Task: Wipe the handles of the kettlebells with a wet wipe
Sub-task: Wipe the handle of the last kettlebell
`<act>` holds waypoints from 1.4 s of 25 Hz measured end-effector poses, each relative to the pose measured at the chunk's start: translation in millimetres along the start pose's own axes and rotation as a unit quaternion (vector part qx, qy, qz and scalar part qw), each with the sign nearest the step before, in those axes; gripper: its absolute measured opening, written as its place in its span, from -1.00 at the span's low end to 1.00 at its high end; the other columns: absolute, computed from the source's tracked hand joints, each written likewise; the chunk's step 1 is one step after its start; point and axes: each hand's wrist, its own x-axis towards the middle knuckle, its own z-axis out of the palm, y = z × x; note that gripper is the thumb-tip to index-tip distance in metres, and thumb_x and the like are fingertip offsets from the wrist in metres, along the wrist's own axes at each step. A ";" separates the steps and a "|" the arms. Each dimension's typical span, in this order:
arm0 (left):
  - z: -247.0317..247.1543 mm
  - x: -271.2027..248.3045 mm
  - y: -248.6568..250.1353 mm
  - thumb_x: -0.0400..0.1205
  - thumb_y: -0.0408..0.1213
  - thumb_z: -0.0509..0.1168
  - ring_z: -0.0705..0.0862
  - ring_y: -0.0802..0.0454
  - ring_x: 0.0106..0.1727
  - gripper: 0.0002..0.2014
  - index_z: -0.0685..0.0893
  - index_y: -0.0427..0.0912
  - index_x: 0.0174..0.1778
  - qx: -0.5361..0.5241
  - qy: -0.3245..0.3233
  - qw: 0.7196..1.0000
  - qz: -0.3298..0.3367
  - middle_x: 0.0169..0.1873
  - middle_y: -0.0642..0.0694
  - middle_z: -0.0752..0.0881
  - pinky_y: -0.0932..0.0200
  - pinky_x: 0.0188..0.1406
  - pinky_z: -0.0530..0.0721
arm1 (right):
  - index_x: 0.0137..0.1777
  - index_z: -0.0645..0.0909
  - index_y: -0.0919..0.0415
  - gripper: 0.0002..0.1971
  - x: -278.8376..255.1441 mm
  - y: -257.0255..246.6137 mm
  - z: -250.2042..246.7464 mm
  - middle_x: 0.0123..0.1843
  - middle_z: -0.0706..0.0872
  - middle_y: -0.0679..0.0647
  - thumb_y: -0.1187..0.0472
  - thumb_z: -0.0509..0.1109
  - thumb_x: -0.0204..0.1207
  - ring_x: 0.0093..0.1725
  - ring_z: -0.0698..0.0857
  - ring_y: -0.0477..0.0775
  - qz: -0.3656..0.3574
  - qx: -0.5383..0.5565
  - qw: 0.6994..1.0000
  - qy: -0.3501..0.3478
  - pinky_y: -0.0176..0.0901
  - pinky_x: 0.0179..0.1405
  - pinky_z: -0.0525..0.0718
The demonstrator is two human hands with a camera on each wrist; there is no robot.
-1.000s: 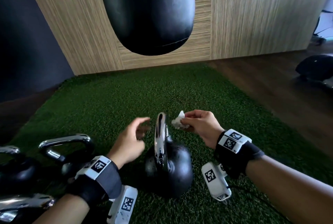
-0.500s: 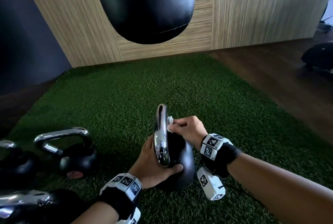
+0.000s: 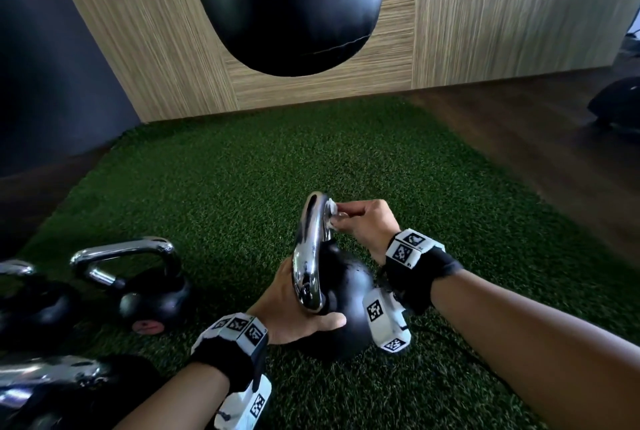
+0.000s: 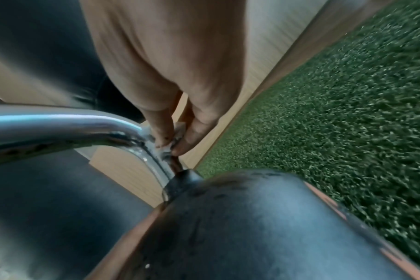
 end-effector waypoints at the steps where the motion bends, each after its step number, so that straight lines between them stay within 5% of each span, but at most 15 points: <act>1: 0.0 0.4 -1.1 0.24 0.34 0.60 0.45 0.10 0.59 0.10 0.30 0.05 0.66 0.002 0.002 1.000 0.006 0.51 0.03 0.52 -0.02 0.65 0.41 | 0.04 0.85 0.09 -0.73 -1.9 -2.9 0.5 -0.01 0.89 0.08 0.36 0.67 0.38 0.06 0.85 0.13 -0.013 -0.002 1.000 0.006 0.12 0.24 0.77; 5: 2.2 -1.3 -4.7 0.19 0.37 0.62 0.36 0.15 0.65 0.20 0.16 0.17 0.70 -0.029 0.025 0.999 0.011 0.59 0.10 0.42 -0.04 0.71 0.33 | 0.07 0.86 0.05 -0.80 -23.5 -18.5 -2.8 -0.06 0.84 -0.06 0.24 0.63 0.45 -0.17 0.75 -0.21 -0.193 -0.112 0.973 0.059 -0.28 -0.13 0.72; 8: 3.7 -2.0 -7.4 0.08 0.49 0.59 0.31 0.23 0.66 0.30 0.06 0.28 0.68 -0.028 0.029 0.999 -0.006 0.61 0.20 0.35 0.00 0.72 0.28 | 0.11 0.85 0.15 -0.79 -38.5 -25.2 -14.3 -0.05 0.82 -0.02 0.25 0.60 0.48 -0.22 0.69 -0.33 -0.266 -0.141 0.953 0.028 -0.52 -0.20 0.62; 12: 2.1 0.3 -11.2 -0.01 0.53 0.60 0.35 0.27 0.63 0.39 0.05 0.25 0.70 -0.018 0.007 1.000 -0.016 0.60 0.26 0.36 -0.03 0.70 0.34 | 0.10 0.84 0.25 -0.81 -49.4 -37.4 -18.0 -0.05 0.81 0.07 0.33 0.59 0.50 -0.20 0.70 -0.13 -0.278 -0.169 0.945 0.010 -0.41 -0.20 0.65; 17: 2.9 4.6 -18.0 -0.04 0.57 0.57 0.42 0.32 0.55 0.31 0.19 0.26 0.64 0.008 0.023 1.000 -0.001 0.51 0.29 0.42 0.16 0.63 0.41 | 0.06 0.87 0.23 -0.82 -86.0 -29.2 -22.8 -0.09 0.79 0.02 0.36 0.61 0.47 -0.18 0.77 -0.20 -0.381 -0.177 0.906 -0.052 -0.48 -0.11 0.68; 21: 2.2 5.0 -13.6 0.00 0.58 0.54 0.47 0.32 0.48 0.20 0.26 0.33 0.57 0.025 0.028 0.999 0.020 0.44 0.35 0.46 0.18 0.59 0.42 | -0.01 0.88 0.17 -0.85 -83.2 -50.3 -29.0 -0.17 0.80 -0.07 0.28 0.65 0.43 -0.30 0.71 -0.34 -0.319 -0.179 0.928 -0.068 -0.58 -0.33 0.54; 24: -0.4 0.2 -9.8 0.10 0.49 0.59 0.42 0.43 0.52 0.07 0.24 0.52 0.53 -0.008 0.020 0.998 0.056 0.45 0.47 0.45 0.33 0.59 0.36 | 0.01 0.87 0.03 -0.78 -104.1 -40.4 -28.9 -0.17 0.83 -0.16 0.18 0.70 0.36 -0.23 0.77 -0.29 -0.261 -0.155 0.949 -0.087 -0.52 -0.21 0.64; 26: -3.0 -1.8 -5.9 0.13 0.45 0.60 0.43 0.39 0.52 -0.05 0.26 0.66 0.41 -0.007 0.015 0.999 0.050 0.45 0.43 0.46 0.24 0.63 0.37 | -0.02 0.87 -0.08 -0.72 -119.5 -33.8 -26.3 -0.18 0.87 -0.15 0.11 0.76 0.26 -0.19 0.83 -0.18 -0.197 -0.099 0.969 -0.115 -0.31 -0.10 0.77; 29: -2.9 -1.4 -2.2 0.20 0.29 0.66 0.42 0.17 0.60 0.00 0.33 0.40 0.55 -0.010 0.012 0.998 0.058 0.52 0.19 0.49 -0.06 0.67 0.39 | -0.10 0.81 0.01 -0.66 -118.9 -29.0 -24.9 -0.20 0.88 -0.07 0.12 0.82 0.14 -0.17 0.86 -0.01 -0.124 -0.042 0.984 -0.121 -0.07 -0.08 0.84; 33: -5.8 -3.5 5.3 0.16 0.43 0.58 0.45 0.09 0.56 0.10 0.43 0.00 0.59 0.014 -0.030 0.999 0.039 0.50 0.10 0.51 -0.10 0.67 0.37 | -0.17 0.80 0.03 -0.66 -129.2 -11.2 -21.7 -0.24 0.87 -0.12 0.13 0.84 0.09 -0.23 0.83 -0.11 -0.105 -0.110 0.979 -0.135 -0.28 -0.21 0.77; 35: -5.1 -2.4 7.7 0.19 0.44 0.55 0.46 0.03 0.55 0.04 0.51 -0.04 0.53 0.063 -0.050 0.996 0.044 0.45 0.06 0.55 -0.10 0.66 0.35 | -0.20 0.81 0.02 -0.67 -132.3 -3.1 -19.7 -0.26 0.87 -0.14 0.13 0.84 0.08 -0.28 0.81 -0.16 -0.097 -0.117 0.980 -0.127 -0.38 -0.29 0.70</act>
